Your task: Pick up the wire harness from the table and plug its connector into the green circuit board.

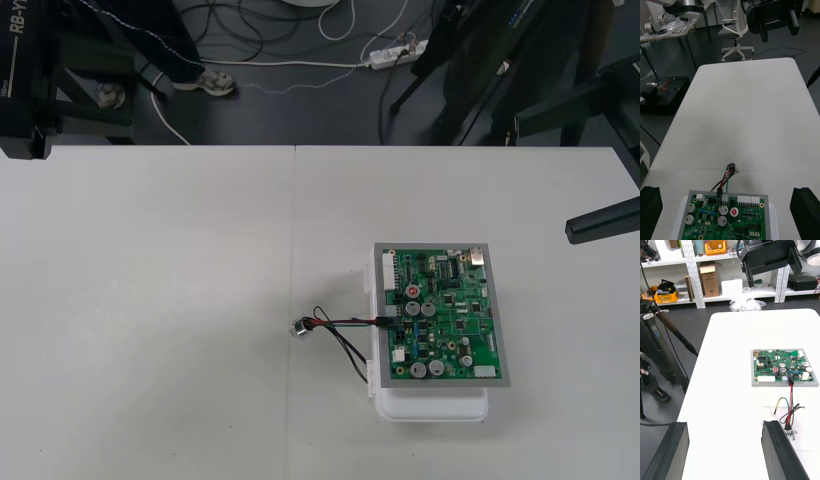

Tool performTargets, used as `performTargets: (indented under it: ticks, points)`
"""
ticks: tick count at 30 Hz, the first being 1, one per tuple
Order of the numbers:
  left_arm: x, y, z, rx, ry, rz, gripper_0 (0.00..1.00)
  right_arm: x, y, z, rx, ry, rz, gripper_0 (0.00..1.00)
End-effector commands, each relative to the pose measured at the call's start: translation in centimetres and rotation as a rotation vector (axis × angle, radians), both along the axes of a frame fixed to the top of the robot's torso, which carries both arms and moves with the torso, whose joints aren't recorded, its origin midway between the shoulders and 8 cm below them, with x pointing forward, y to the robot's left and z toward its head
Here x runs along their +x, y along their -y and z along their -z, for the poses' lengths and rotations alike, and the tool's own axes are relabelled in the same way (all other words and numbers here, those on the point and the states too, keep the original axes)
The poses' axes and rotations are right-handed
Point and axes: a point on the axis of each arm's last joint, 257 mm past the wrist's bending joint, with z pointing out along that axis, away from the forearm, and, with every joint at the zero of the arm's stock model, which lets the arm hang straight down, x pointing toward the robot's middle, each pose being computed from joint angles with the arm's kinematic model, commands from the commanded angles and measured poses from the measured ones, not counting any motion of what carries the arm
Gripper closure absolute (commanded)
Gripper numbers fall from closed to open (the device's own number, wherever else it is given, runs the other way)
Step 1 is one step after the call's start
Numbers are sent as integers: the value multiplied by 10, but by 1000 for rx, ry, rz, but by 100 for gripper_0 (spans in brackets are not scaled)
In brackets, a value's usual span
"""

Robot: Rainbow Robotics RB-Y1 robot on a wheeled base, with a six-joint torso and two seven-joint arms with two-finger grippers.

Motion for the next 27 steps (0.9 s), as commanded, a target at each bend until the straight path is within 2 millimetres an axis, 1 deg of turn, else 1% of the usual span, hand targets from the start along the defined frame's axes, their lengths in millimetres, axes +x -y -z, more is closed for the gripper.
performTargets:
  ticks: [1,7,27]
  points:
    - [4,1,-18,-33,3,-37,43,-5,7,-13,-4,104,-34,0]
    - [4,1,-18,-33,3,-37,43,-4,11,-5,-9,77,-17,0]
    - [4,1,-18,-33,3,-37,43,-4,11,-5,-9,77,-17,0]
